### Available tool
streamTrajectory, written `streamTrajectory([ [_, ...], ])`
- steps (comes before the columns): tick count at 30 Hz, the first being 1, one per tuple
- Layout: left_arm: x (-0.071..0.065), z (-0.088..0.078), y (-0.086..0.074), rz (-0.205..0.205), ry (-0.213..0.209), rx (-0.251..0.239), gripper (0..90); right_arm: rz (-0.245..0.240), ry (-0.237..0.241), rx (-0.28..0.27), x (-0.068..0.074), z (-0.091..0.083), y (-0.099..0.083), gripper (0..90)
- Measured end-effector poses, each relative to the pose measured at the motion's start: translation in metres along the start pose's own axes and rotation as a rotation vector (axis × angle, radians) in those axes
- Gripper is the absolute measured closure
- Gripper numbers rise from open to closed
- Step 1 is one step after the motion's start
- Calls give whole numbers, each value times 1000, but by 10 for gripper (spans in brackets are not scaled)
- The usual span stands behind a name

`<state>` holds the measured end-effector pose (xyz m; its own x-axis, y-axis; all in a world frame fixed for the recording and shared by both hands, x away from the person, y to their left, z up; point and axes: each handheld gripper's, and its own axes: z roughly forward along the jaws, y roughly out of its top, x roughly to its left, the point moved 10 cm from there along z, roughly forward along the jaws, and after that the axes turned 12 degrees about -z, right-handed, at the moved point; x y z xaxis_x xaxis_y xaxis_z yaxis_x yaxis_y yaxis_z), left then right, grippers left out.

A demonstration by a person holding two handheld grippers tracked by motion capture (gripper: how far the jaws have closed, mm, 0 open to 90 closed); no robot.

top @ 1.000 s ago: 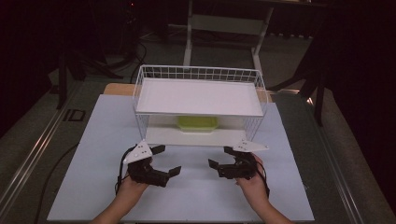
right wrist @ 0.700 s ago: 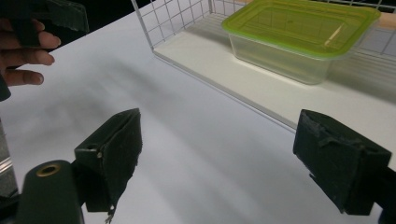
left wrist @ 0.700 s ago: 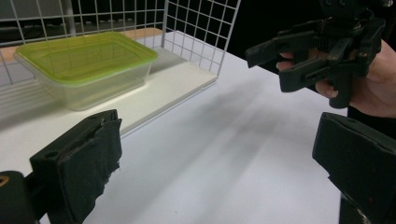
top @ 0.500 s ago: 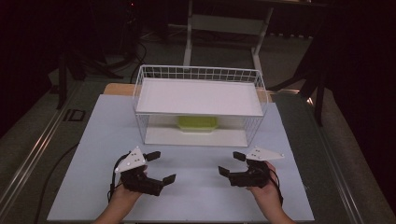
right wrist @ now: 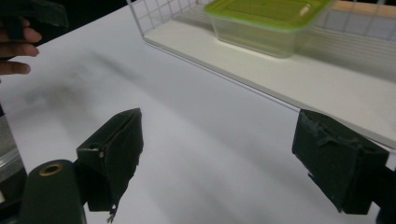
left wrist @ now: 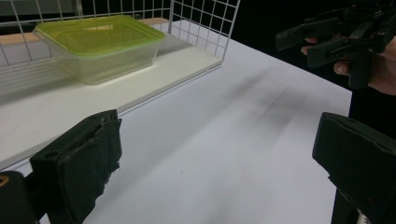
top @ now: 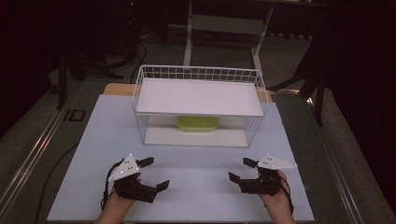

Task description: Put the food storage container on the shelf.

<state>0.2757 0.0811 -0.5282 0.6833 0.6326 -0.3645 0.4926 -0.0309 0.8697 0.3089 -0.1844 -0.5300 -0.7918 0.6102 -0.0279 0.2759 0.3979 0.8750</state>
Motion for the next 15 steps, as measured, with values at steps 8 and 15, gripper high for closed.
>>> streamTrajectory([
  [8,6,-3,-2,17,4,-27,22,-6,6,13,-7,2,-15,164],
  [15,16,-2,-10,18,38,-17,22,-29,25,-5,-14,0,-20,165],
])
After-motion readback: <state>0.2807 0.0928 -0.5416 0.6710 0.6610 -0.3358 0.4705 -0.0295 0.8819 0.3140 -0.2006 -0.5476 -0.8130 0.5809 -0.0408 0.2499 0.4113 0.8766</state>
